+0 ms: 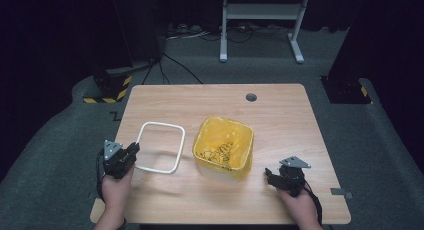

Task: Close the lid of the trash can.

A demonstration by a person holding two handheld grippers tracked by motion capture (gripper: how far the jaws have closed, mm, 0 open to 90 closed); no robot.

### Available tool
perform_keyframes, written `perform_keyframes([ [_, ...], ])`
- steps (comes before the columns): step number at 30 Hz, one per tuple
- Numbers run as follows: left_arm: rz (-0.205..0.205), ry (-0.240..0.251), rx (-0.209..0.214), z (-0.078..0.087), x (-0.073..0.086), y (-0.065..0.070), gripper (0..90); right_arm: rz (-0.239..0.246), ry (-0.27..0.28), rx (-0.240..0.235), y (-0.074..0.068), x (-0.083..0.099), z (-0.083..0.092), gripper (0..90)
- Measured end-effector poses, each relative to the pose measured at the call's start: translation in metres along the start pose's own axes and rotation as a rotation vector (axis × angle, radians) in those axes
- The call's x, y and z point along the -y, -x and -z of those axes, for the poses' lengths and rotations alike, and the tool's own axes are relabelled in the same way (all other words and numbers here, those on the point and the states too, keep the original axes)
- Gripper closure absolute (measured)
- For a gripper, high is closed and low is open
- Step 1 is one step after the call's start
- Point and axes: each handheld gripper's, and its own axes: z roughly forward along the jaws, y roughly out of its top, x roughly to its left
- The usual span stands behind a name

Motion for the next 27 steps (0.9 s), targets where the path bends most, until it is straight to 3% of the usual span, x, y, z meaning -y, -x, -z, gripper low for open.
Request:
perform_keyframes([
  [7, -0.012, 0.055, -0.006, 0.012, -0.012, 0.008, 81.6, 0.0, 0.0, 0.001, 0.0, 0.0, 0.0, 26.9],
  [15, -0.008, 0.103, 0.018, 0.02, -0.024, 0.022, 81.6, -0.002, -0.001, 0.004, 0.0, 0.0, 0.0, 25.8],
  [18, 0.003, 0.121, 0.038, 0.022, -0.029, 0.029, 81.6, 0.002, -0.001, 0.01, 0.0, 0.0, 0.0, 24.3],
  [24, -0.012, 0.127, 0.076, 0.02, -0.036, 0.05, 81.6, -0.003, -0.002, 0.026, -0.003, 0.0, -0.001, 22.2],
  [27, -0.018, 0.126, 0.094, 0.017, -0.038, 0.061, 81.5, 0.018, -0.001, 0.03, -0.006, -0.001, -0.001, 18.2],
])
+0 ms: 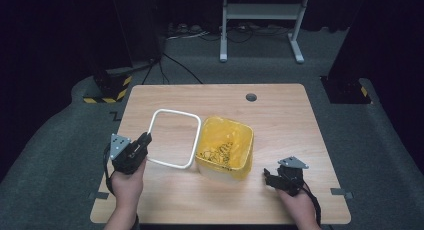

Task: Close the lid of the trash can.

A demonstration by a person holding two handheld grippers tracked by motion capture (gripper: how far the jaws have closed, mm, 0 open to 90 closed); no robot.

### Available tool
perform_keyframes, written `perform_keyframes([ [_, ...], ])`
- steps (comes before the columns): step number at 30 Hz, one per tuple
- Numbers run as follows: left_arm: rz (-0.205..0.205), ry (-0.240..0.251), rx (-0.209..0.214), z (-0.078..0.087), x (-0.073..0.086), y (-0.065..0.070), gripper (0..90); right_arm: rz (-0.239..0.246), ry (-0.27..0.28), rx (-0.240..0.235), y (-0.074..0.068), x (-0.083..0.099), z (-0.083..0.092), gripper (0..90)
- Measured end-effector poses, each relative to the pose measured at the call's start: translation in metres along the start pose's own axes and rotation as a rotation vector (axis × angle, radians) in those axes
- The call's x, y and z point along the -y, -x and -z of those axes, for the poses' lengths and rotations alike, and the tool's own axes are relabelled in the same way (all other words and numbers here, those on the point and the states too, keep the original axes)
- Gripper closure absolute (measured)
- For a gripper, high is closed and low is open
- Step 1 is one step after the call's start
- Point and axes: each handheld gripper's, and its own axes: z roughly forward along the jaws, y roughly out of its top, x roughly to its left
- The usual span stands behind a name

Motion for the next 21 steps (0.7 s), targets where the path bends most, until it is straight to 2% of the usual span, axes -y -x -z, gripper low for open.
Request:
perform_keyframes([
  [6, -0.023, -0.006, 0.026, -0.009, -0.003, 0.021, 81.5, 0.03, 0.002, -0.001, -0.002, -0.001, 0.0, 15.4],
  [9, -0.021, -0.012, 0.036, -0.015, -0.004, 0.029, 81.5, 0.05, 0.031, 0.005, -0.005, -0.004, 0.003, 15.4],
  [21, -0.033, -0.01, 0.066, -0.027, -0.013, 0.054, 81.6, 0.081, 0.26, 0.008, -0.021, -0.019, 0.041, 15.4],
])
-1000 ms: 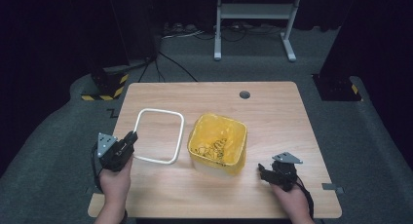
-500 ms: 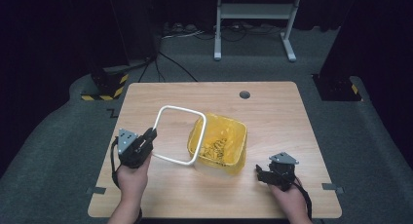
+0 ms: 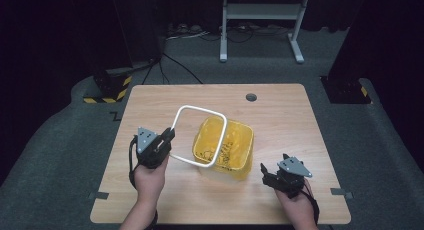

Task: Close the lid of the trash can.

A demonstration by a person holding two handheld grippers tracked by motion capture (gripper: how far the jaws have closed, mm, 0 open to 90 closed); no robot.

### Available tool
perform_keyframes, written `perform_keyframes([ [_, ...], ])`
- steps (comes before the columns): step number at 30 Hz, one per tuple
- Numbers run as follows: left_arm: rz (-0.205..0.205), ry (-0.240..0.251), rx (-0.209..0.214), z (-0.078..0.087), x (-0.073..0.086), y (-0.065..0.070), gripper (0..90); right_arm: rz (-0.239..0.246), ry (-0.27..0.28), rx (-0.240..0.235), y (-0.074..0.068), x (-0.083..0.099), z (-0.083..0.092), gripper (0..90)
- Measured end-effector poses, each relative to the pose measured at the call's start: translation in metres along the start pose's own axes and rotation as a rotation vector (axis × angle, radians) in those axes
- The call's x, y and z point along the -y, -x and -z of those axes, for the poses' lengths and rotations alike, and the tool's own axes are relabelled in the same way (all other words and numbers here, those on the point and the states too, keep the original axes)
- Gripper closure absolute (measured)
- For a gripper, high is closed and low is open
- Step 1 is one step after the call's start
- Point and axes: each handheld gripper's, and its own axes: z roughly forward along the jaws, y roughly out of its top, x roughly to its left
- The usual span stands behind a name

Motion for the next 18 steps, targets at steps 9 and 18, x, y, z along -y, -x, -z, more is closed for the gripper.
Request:
perform_keyframes([
  [9, -0.007, -0.007, 0.022, -0.012, -0.001, 0.021, 81.5, 0.016, 0.028, -0.009, -0.005, -0.004, 0.006, 15.5],
  [18, -0.025, -0.002, 0.03, -0.017, -0.008, 0.041, 81.5, -0.005, 0.027, 0.0, 0.001, -0.002, 0.006, 15.9],
])
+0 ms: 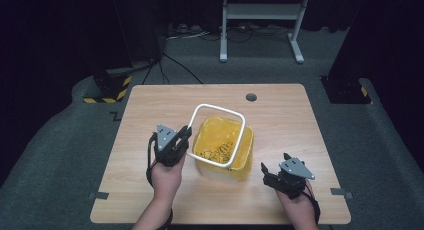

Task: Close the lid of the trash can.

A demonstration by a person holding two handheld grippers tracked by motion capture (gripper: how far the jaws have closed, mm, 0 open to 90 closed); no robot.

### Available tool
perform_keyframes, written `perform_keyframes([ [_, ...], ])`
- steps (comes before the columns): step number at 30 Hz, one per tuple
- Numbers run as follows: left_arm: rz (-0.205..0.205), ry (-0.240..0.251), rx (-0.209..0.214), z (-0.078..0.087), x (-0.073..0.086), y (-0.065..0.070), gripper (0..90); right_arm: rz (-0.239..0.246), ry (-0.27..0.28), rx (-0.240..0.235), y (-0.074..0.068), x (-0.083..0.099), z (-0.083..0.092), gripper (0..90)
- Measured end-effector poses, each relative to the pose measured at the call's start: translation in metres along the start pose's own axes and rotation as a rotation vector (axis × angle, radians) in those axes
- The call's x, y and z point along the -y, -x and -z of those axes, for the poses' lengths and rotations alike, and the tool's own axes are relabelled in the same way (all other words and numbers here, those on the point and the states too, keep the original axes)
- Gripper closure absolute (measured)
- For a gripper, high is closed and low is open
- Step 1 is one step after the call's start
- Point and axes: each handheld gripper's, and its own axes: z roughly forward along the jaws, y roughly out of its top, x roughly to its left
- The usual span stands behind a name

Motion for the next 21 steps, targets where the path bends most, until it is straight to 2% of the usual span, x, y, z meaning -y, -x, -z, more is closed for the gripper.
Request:
perform_keyframes([
  [3, -0.005, -0.006, 0.002, -0.002, -0.001, 0.007, 81.6, -0.003, 0.01, 0.002, 0.0, -0.001, 0.001, 15.9],
  [10, -0.044, -0.025, 0.005, -0.008, -0.003, 0.021, 81.5, -0.009, 0.011, 0.003, 0.001, -0.001, 0.002, 16.0],
  [17, -0.033, -0.041, -0.005, -0.011, -0.001, 0.025, 81.5, -0.011, 0.008, 0.001, 0.002, -0.001, 0.002, 16.1],
  [21, -0.042, -0.048, -0.015, -0.012, 0.0, 0.027, 81.5, -0.012, 0.014, 0.001, 0.002, -0.002, 0.003, 16.1],
])
